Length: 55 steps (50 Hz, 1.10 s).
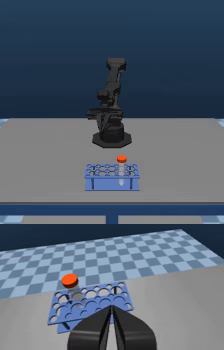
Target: Pick up the centrifuge tube on the rack
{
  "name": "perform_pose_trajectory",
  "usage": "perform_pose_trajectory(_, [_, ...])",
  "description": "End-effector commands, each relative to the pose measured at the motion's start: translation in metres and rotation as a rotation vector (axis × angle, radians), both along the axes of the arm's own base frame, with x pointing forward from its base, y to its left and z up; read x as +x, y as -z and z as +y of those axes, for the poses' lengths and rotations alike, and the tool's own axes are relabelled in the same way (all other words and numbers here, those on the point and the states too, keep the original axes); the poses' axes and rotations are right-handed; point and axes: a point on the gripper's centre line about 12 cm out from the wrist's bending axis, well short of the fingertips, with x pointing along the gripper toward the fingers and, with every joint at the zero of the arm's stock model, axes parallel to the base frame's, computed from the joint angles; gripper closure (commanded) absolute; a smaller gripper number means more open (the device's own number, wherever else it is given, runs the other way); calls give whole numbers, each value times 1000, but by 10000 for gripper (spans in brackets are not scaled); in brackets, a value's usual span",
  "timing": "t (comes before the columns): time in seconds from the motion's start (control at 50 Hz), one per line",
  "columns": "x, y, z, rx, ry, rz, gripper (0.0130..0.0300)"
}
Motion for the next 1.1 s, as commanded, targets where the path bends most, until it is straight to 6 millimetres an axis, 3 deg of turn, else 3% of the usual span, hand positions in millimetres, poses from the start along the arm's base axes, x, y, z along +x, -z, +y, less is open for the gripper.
perform_pose_trajectory(0.02, [0, 0, 0, 0, 0, 0, 130])
perform_pose_trajectory(1.1, [3, 0, 2, 1, -9, -2, 130])
